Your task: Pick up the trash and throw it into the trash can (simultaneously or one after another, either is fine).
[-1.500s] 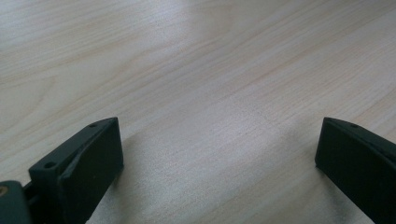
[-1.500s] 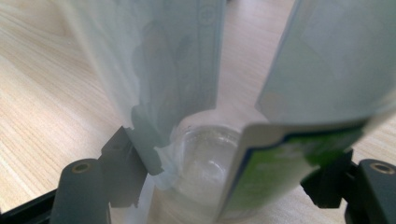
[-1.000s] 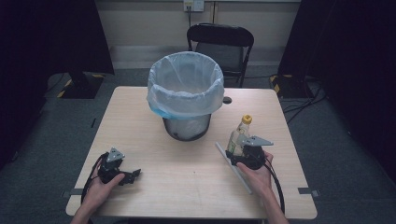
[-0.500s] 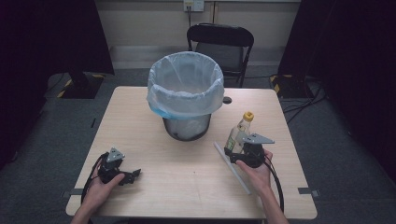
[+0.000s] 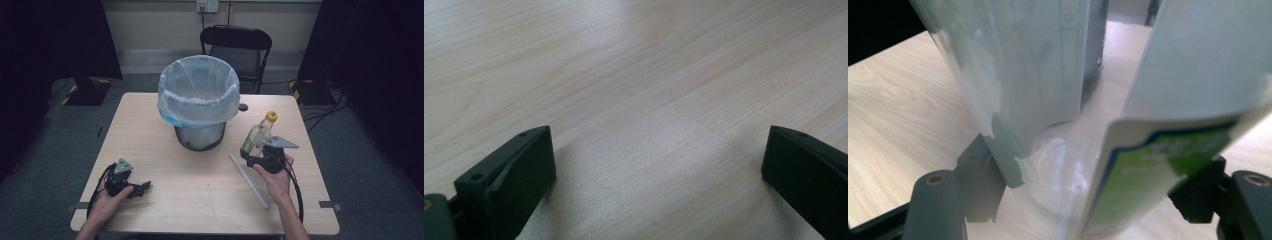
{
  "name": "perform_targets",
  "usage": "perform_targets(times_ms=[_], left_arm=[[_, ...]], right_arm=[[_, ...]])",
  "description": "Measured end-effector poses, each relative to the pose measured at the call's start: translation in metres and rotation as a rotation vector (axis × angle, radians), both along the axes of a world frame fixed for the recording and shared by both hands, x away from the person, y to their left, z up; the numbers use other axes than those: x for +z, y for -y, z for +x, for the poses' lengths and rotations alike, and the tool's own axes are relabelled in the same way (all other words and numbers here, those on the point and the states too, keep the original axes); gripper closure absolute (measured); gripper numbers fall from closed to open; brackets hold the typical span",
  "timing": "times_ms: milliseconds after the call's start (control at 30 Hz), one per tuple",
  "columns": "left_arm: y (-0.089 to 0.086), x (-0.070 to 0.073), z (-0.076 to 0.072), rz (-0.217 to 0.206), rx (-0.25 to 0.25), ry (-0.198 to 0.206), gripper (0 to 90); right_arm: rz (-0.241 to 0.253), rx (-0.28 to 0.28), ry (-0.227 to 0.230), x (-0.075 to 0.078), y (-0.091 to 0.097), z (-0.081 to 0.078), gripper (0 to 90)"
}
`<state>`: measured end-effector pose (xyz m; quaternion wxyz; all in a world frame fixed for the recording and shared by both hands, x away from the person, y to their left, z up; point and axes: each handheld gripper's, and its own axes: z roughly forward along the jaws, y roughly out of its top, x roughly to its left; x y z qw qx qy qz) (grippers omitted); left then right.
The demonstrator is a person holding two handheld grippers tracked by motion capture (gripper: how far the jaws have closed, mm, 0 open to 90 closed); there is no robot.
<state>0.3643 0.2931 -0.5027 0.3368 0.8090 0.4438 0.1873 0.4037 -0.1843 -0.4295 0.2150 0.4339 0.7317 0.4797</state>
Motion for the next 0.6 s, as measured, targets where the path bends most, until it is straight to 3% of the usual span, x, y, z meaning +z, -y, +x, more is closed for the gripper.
perform_targets(times_ms=[300, 600], left_arm=[[0.0, 0.0, 0.0, 0.0, 0.0, 0.0, 0.3], [0.0, 0.0, 0.0, -0.001, 0.0, 0.0, 0.3]], right_arm=[[0.041, 0.017, 0.033, 0.019, -0.003, -0.001, 28.3], [0.07, 0.032, 0.084, 0.047, -0.003, -0.004, 28.2]])
